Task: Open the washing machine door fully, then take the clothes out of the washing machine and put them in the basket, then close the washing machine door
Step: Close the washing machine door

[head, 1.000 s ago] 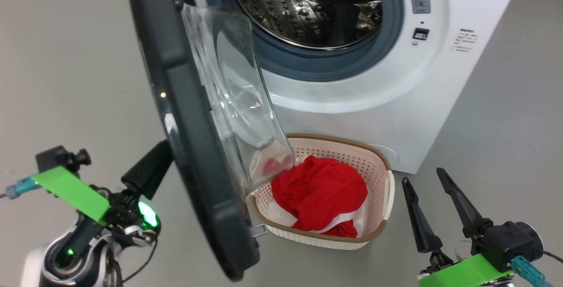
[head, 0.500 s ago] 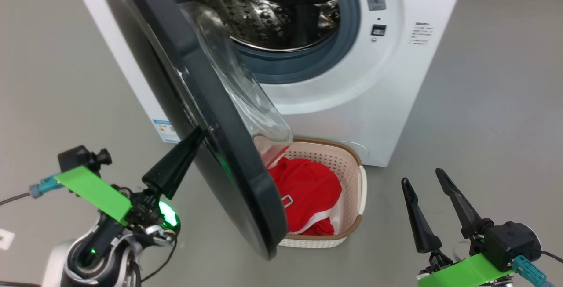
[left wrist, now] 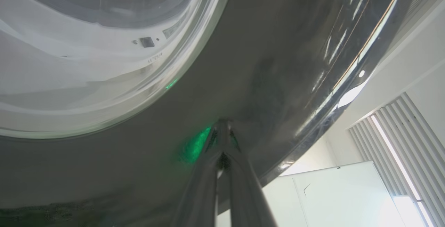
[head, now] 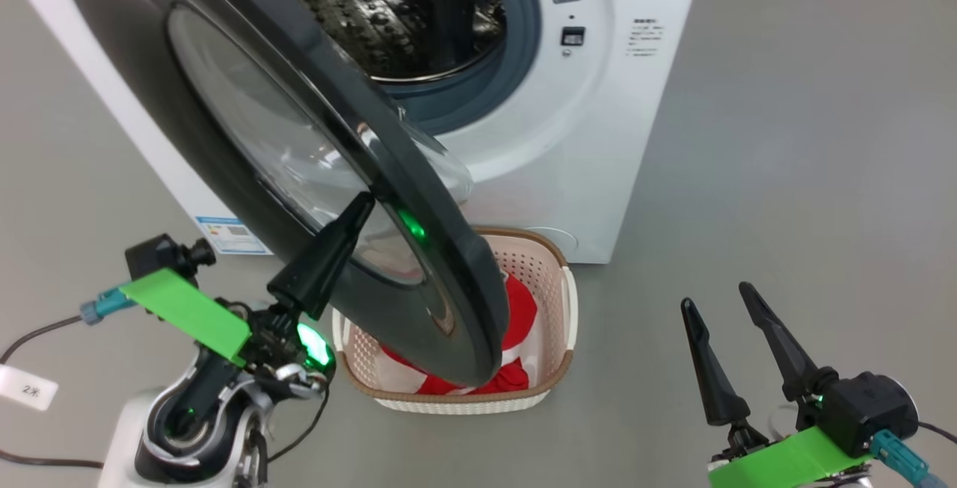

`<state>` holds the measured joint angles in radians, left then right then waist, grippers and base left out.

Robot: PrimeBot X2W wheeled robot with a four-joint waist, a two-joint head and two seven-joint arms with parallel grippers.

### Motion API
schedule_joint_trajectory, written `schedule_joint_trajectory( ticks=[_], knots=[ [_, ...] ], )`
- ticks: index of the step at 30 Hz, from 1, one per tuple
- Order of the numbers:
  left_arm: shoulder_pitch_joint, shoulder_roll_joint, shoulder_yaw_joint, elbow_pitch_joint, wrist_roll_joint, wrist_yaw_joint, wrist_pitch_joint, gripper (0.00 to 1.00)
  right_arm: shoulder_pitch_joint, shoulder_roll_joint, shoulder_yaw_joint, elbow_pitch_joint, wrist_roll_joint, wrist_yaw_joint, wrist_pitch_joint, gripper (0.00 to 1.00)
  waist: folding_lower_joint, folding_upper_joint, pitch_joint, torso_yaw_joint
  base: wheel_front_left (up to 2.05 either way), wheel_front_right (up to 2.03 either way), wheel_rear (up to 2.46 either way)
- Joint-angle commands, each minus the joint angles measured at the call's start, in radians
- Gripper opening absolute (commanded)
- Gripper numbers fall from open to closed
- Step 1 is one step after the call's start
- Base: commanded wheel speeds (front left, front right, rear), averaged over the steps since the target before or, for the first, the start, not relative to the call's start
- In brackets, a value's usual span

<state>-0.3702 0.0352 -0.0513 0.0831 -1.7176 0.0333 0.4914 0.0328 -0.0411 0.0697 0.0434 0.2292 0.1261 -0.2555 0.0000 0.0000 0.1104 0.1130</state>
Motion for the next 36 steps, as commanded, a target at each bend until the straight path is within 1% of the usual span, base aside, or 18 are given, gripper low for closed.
schedule_joint_trajectory(
  ticks=[1,7,13,29,36],
  knots=[
    [-0.05,0.015,0.019,-0.014,-0.019,-0.022,-0.015,0.0,-0.047,-0.009,0.024,-0.024,0.007,0.005,-0.006,1.0,0.0,0.0,0.014,-0.025,0.0,0.0,0.0],
    [-0.074,0.015,0.006,0.005,-0.042,-0.033,-0.038,0.0,-0.057,-0.009,0.026,-0.023,0.011,0.005,-0.006,1.0,0.0,0.0,0.029,-0.055,0.0,0.0,0.0],
    [-0.11,0.015,-0.001,0.027,-0.04,-0.048,-0.073,0.0,-0.07,-0.009,0.027,-0.024,0.013,0.005,-0.006,1.0,0.0,0.0,0.053,-0.086,0.0,0.0,0.0],
    [-0.247,0.015,-0.029,0.125,-0.043,-0.107,-0.167,0.0,-0.104,-0.009,0.035,-0.03,0.015,0.005,-0.006,1.0,0.0,0.0,0.115,-0.143,0.0,0.0,0.0],
    [-0.327,0.015,-0.043,0.185,-0.068,-0.139,-0.189,0.0,-0.124,-0.009,0.034,-0.036,0.016,0.005,-0.006,1.0,0.0,0.0,0.157,-0.159,0.0,0.0,0.0]
  ],
)
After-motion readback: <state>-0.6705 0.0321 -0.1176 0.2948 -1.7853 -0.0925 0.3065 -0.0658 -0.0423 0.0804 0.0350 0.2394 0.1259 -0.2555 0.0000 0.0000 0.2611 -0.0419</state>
